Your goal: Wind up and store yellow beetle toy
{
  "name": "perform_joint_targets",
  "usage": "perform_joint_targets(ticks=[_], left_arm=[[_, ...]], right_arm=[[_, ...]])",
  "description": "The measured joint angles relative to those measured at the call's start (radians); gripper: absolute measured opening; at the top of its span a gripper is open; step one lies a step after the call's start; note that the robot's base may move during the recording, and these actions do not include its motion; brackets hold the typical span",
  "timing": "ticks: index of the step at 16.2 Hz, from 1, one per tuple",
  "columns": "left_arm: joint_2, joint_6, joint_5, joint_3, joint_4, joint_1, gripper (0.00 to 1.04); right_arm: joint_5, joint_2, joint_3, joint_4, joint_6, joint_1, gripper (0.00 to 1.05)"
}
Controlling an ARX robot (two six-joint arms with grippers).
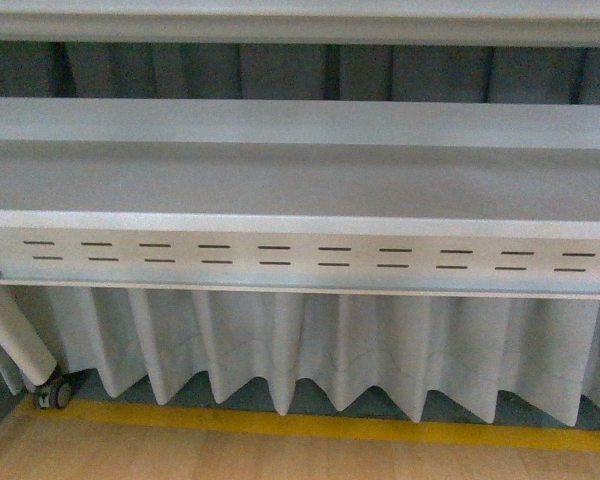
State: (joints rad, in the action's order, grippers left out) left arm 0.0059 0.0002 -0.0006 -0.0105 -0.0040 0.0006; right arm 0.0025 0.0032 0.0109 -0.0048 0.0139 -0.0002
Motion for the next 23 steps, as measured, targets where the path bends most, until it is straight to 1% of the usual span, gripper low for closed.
perform_joint_targets(ticks=[23], left_arm=[[0.0,0.0,0.0,0.0,0.0,0.0,0.98]], right_arm=[[-0.003,0.0,0.0,0.0,0.0,0.0,0.98]])
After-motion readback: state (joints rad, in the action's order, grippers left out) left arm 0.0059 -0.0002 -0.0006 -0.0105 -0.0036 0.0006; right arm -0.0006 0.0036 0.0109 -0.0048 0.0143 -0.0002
